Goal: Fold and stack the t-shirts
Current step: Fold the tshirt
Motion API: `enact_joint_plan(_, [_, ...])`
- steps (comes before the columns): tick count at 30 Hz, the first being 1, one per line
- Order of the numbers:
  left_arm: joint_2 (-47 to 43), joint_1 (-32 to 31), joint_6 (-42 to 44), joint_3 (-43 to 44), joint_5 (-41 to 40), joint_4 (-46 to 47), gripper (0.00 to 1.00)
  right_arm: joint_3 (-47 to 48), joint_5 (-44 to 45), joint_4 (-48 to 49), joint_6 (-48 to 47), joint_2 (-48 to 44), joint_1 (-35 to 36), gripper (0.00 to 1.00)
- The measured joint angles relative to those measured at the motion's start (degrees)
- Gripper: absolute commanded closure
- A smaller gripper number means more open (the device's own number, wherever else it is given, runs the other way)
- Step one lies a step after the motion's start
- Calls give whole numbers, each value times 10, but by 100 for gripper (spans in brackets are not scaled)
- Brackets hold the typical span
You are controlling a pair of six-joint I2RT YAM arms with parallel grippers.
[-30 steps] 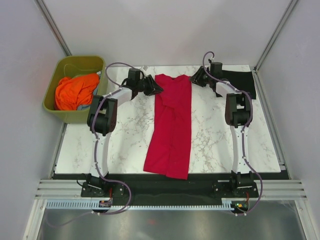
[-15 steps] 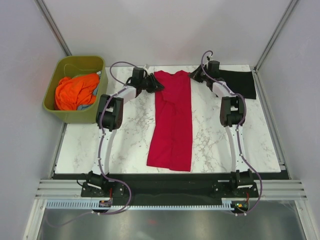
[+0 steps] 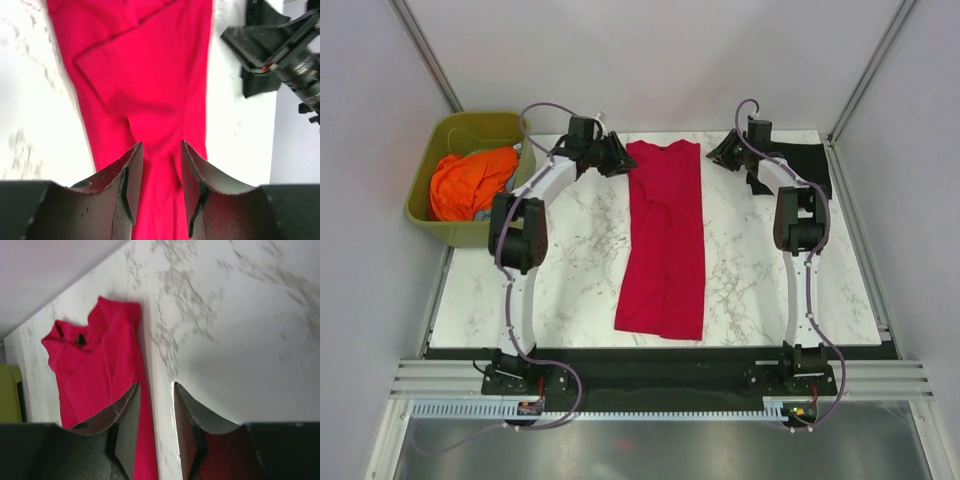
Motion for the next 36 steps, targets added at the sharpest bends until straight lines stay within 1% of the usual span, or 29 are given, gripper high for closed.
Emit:
enact_joint_plan(2, [-63,4,13,-31,-11,-30,57,-57,4,-34,-2,-54,-7,58])
enact_joint_plan(4, [-145,7,24,-94,-21,-51,59,-122,9,-64,-3,-120,-12,57])
enact_joint_plan(8, [-297,9,32,-261,-42,-81,60,-256,38,-139,-16,-269,2,57])
enact_joint_plan(11, [-367,-5,35,-374,-49,-101,60,-349,72,-187,-30,-384,45,57])
enact_joint_plan(12, [-384,-16,35,-411,-53,-108,60,-399,88,-200,-36,-439,67,57])
enact_joint_plan(13, [-397,-28,35,-442,-56,-118,60,-417,95,-209,-38,-459,88,57])
enact_joint_plan(15, [-418,-58,35,-496,-62,-130,60,-493,115,-226,-40,-530,144,58])
enact_joint_plan(19, [-448,-106,35,-551,-80,-143,60,-595,142,-263,-39,-600,224,59])
enact_joint_plan(24, [-472,-162,30,-579,-122,-141,60,-707,173,-305,-10,-670,299,62])
enact_joint_plan(27, [-473,-186,23,-598,-147,-137,60,-744,186,-319,18,-718,339,64])
enact_joint_plan(30, [-473,-196,14,-621,-165,-135,61,-764,201,-320,52,-750,385,64])
enact_joint_plan(36, [-474,-202,2,-655,-176,-129,64,-788,229,-316,113,-767,457,66])
